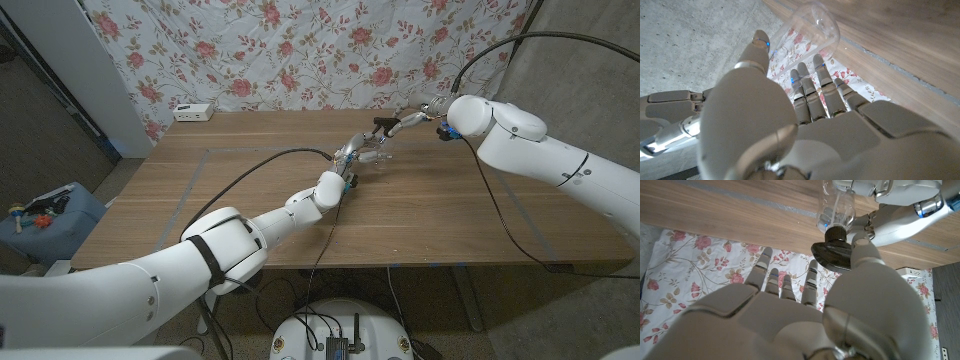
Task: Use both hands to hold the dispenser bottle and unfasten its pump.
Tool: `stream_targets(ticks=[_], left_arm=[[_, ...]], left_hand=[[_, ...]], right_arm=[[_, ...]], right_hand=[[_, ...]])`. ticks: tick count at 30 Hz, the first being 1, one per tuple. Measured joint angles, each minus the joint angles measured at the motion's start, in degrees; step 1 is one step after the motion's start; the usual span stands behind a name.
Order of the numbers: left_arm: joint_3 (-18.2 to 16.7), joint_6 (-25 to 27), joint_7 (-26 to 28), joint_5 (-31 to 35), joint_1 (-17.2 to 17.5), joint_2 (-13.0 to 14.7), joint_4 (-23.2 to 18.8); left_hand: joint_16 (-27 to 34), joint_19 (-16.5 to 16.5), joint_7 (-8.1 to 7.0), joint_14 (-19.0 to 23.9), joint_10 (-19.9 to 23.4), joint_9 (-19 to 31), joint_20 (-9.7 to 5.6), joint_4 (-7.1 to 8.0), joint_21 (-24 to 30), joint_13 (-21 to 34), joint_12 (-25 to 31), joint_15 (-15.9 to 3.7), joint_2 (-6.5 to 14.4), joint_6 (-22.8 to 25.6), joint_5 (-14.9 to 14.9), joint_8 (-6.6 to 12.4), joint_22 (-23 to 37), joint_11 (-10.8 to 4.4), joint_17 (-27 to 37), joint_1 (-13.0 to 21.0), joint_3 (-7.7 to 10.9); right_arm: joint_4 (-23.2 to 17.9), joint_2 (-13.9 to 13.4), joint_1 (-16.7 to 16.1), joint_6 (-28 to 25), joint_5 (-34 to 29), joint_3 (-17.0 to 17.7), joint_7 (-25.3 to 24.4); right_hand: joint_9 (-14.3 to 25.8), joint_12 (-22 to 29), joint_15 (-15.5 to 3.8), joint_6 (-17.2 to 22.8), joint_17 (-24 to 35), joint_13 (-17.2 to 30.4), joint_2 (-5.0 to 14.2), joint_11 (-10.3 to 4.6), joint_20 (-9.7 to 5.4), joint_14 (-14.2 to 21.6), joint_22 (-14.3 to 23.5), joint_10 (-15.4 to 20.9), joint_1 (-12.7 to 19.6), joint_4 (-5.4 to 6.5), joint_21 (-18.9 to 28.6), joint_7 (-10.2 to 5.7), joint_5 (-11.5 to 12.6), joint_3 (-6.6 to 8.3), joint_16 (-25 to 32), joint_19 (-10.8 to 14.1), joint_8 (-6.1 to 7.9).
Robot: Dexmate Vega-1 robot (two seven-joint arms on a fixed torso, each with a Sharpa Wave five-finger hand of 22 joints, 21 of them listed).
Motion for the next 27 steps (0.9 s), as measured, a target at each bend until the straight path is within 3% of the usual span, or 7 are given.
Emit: stream_targets(ticks=[8, 27], left_arm=[[0.23, -0.27, 0.04, 0.00, -0.17, -0.16, 0.34], [0.37, 0.34, 0.02, 0.31, 0.40, 0.52, -1.82]], left_hand=[[-0.14, -0.02, 0.00, 0.00, 0.05, 0.00, -0.02, 0.00, 0.00, 0.00, 0.00, 0.00, 0.00, 0.00, -0.02, -0.05, 0.00, 0.05, 0.00, 0.00, 0.00], [-0.09, -0.02, 0.00, 0.07, 0.07, -0.03, -0.02, 0.01, 0.00, 0.00, -0.25, 0.07, 0.00, 0.00, -0.34, -0.01, 0.00, 0.07, -0.05, 0.00, -0.01]], right_arm=[[0.62, 0.79, -0.76, 0.53, -1.26, 0.51, 0.41], [1.59, 2.30, -2.29, 1.18, -2.87, 1.59, -0.22]], right_hand=[[0.53, 0.23, -0.54, 3.34, 0.00, 0.00, -0.60, 0.41, -0.28, 0.54, 0.00, 0.84, 0.90, -0.24, 0.00, -0.51, 0.00, 0.24, 0.22, 0.28, 1.68], [1.32, 1.11, -2.26, 9.59, 0.17, 0.00, -0.52, -0.43, -1.55, 3.33, 0.00, 4.32, 3.23, -0.44, 0.44, -1.17, 0.45, 1.62, 1.27, 1.56, 4.81]])
